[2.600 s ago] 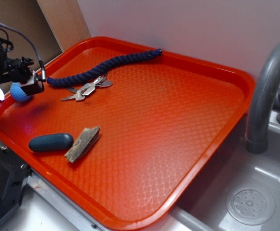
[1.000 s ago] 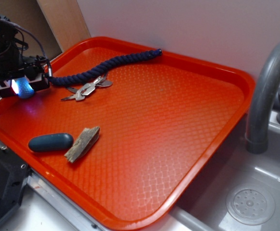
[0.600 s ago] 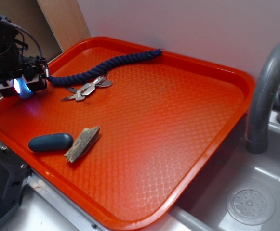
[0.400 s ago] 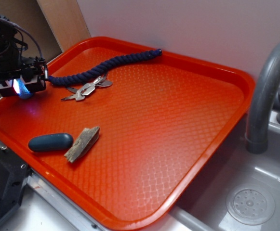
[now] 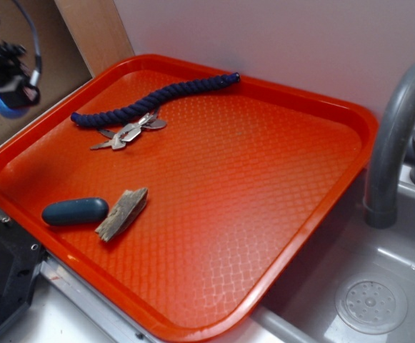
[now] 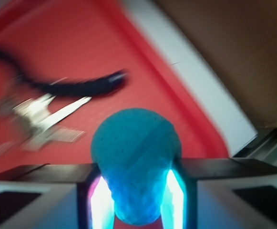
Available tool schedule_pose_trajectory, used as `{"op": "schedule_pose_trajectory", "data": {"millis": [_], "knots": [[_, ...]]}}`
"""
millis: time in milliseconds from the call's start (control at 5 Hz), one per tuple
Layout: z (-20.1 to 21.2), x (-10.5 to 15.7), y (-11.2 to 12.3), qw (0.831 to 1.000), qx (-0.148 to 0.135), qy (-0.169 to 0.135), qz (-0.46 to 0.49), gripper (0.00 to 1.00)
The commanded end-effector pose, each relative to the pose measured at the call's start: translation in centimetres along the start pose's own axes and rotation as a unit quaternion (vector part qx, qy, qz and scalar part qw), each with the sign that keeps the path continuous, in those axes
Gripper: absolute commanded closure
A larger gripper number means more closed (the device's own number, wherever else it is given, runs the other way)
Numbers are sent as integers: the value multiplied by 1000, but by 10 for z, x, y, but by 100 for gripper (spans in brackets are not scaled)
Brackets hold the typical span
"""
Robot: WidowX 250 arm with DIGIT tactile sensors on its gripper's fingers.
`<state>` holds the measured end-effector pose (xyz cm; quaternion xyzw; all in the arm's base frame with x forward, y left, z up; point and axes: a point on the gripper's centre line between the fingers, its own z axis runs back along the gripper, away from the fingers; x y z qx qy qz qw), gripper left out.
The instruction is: Grab the blue ball.
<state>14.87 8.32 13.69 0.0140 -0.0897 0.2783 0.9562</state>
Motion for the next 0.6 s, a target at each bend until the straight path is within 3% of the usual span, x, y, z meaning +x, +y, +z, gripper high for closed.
{"op": "schedule_pose_trajectory", "data": {"millis": [0,200,400], "knots": [[74,-1,-68,997,-14,37,-73,100],[71,1,-85,996,-13,29,-81,100],[64,5,-83,997,-5,27,-70,100]]}}
